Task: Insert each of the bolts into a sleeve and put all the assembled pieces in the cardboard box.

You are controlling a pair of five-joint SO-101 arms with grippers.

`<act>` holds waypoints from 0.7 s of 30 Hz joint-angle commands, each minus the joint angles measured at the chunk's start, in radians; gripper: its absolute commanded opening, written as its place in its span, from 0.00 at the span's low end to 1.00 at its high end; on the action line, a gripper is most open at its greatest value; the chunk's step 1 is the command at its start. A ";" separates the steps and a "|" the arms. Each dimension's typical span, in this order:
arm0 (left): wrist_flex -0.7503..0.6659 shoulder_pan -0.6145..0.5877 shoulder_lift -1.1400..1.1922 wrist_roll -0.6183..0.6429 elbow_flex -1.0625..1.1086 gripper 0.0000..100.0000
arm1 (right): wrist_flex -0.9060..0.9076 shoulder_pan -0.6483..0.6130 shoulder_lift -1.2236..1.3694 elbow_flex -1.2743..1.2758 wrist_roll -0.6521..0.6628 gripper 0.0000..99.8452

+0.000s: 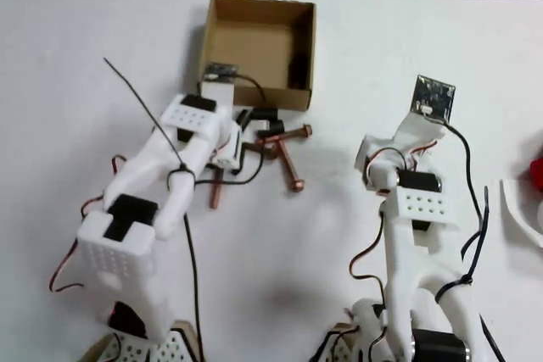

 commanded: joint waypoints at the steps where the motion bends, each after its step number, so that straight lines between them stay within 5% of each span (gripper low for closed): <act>1: 0.031 0.002 0.015 -0.003 -0.054 0.15 | -0.016 0.008 -0.056 -0.014 0.012 0.02; 4: 0.041 -0.002 0.015 -0.003 -0.033 0.01 | -0.016 0.008 -0.056 -0.014 0.012 0.02; 14: 0.077 0.006 -0.009 -0.006 -0.067 0.02 | -0.016 0.002 -0.056 -0.014 0.014 0.02; 21: 0.155 0.049 -0.244 -0.008 -0.107 0.02 | 0.007 -0.038 -0.160 0.012 0.015 0.02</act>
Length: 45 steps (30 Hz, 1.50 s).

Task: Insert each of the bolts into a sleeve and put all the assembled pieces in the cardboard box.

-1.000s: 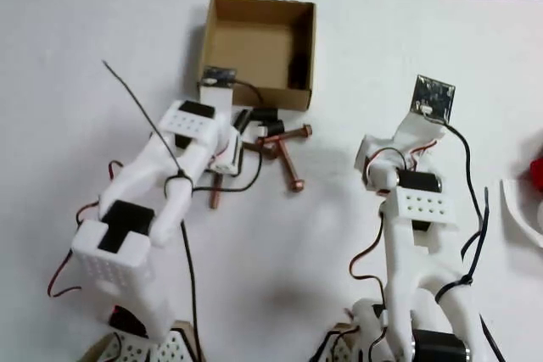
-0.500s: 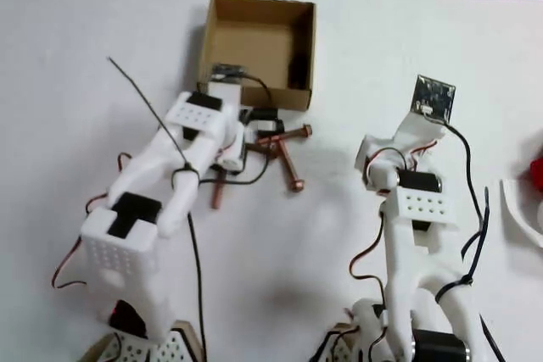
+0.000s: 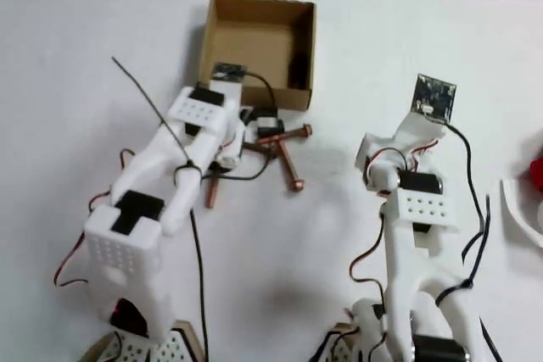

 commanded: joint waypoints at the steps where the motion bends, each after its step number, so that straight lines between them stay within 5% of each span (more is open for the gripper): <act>1: -0.005 0.025 -0.221 -0.009 -0.018 0.02 | 0.012 -0.044 -0.133 0.023 0.009 0.02; 5: -0.199 0.026 -0.437 -0.011 0.154 0.02 | -0.028 -0.093 -0.257 0.124 0.009 0.02; 12: -0.864 0.020 -0.861 -0.009 0.693 0.02 | -0.145 -0.151 -0.308 0.209 0.009 0.02; 17: -1.165 -0.029 -0.961 0.002 0.862 0.02 | -0.191 -0.148 -0.309 0.210 0.049 0.02; 24: -1.421 -0.057 -0.968 0.118 0.909 0.02 | -0.271 -0.156 -0.311 0.239 0.095 0.02; 32: -1.617 -0.043 -0.961 -0.002 0.932 0.02 | -1.044 -0.314 -0.298 0.520 0.196 0.02; 35: -1.780 -0.023 -0.961 -0.089 1.007 0.02 | -1.190 -0.390 -0.237 0.572 0.315 0.02; 39: -1.955 0.035 -0.967 -0.115 1.095 0.03 | -1.305 -0.390 -0.096 0.548 0.315 0.02; 45: -1.912 0.166 -0.959 -0.058 1.040 0.03 | -1.596 -0.390 0.127 0.546 0.319 0.02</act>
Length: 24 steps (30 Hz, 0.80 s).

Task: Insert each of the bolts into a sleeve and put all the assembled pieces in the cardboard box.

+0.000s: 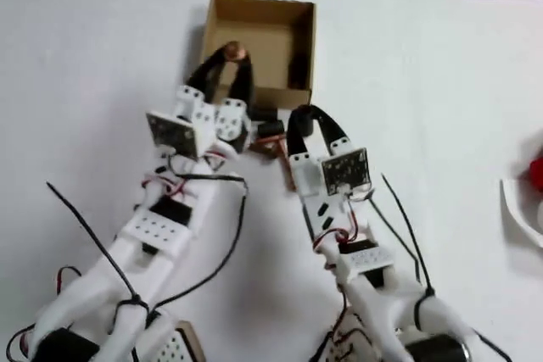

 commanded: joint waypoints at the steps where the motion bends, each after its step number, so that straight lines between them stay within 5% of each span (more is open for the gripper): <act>1: 0.072 0.071 -0.044 0.035 -0.097 0.03 | -0.202 -0.005 0.116 -0.023 0.014 0.02; 9: 0.413 0.084 -0.044 0.164 -0.303 0.03 | -0.473 -0.005 0.312 -0.021 0.014 0.02; 24: 0.336 0.158 0.098 0.072 -0.265 0.03 | -0.493 -0.005 0.354 -0.023 0.008 0.02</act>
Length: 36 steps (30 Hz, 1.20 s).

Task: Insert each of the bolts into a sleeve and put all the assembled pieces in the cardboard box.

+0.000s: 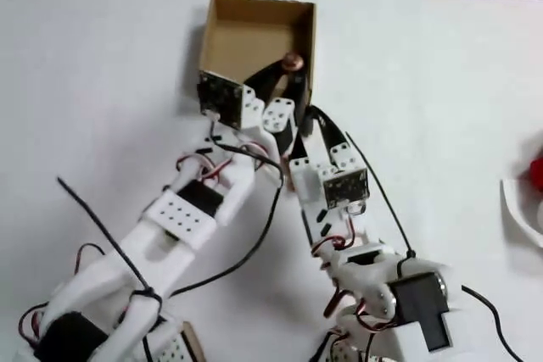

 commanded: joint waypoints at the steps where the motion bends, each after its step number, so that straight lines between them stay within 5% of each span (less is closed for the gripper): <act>1: -0.051 0.009 0.005 -0.041 -0.025 0.03 | -0.027 -0.007 0.002 -0.021 0.000 0.02; 36: 0.032 0.064 -0.100 -0.046 0.062 0.03 | -0.018 0.035 0.004 -0.048 0.000 0.02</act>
